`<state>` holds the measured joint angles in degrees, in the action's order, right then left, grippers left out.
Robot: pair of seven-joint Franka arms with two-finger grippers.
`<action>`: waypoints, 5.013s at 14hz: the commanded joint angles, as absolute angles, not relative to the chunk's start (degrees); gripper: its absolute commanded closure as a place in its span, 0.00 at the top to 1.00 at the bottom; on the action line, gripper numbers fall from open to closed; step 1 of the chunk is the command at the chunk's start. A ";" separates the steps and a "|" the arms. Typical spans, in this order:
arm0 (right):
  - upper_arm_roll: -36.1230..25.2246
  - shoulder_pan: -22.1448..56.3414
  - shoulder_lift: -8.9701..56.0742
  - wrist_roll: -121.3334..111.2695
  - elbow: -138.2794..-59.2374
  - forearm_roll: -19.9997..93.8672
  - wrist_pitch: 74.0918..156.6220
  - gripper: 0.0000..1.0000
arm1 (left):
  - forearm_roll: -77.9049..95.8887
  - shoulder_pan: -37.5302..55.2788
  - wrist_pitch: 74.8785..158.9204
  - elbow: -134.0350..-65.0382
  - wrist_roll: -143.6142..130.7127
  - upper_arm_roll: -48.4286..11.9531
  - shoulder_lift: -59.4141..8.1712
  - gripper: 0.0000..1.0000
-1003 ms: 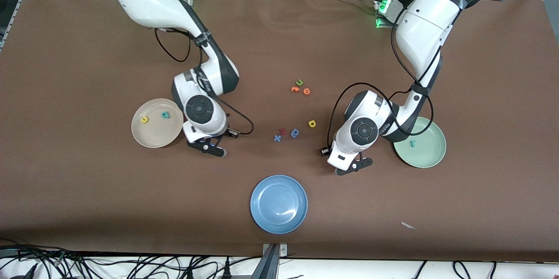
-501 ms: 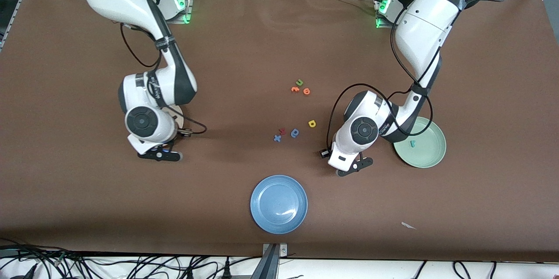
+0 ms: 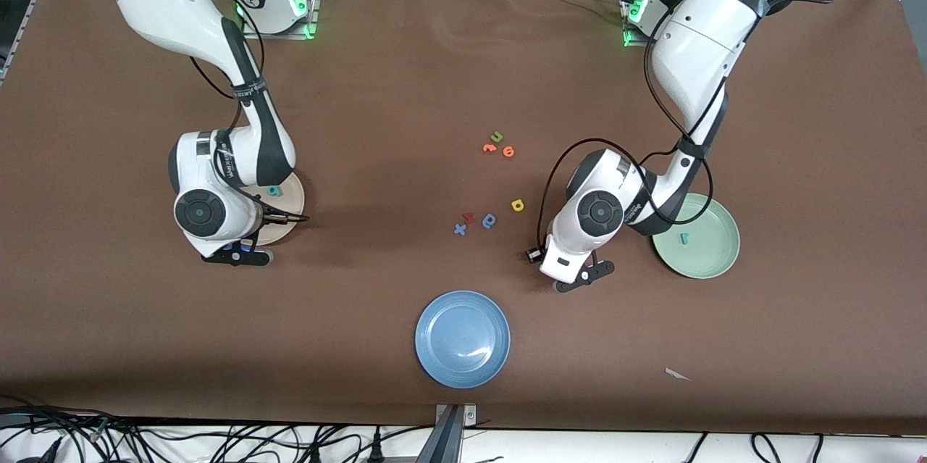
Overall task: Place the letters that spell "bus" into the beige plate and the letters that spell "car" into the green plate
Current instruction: 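Place the s in the beige plate while the left gripper grasps the c, then drop the c in the green plate while the right gripper returns to rest, then reach the left gripper to the yellow letter a and grasp it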
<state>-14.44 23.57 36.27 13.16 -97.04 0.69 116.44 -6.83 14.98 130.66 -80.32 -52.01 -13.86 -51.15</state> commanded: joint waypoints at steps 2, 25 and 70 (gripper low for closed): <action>-14.24 23.38 29.73 11.60 -96.86 1.49 114.00 1.00 | -7.91 15.73 131.40 -79.28 -53.53 -13.10 -51.86 0.23; 2.20 0.97 -1.86 10.72 -95.21 1.32 87.75 1.00 | -10.36 -7.46 115.40 -92.62 -4.05 -12.57 -34.02 0.01; 1.58 2.90 2.02 6.24 -92.81 -0.09 94.31 1.00 | -10.63 24.52 134.21 -94.75 -55.46 -13.01 -43.59 0.48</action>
<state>1.75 2.79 1.89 6.89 -93.72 0.13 95.16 -9.00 23.61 135.57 -95.32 -53.73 -13.46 -43.38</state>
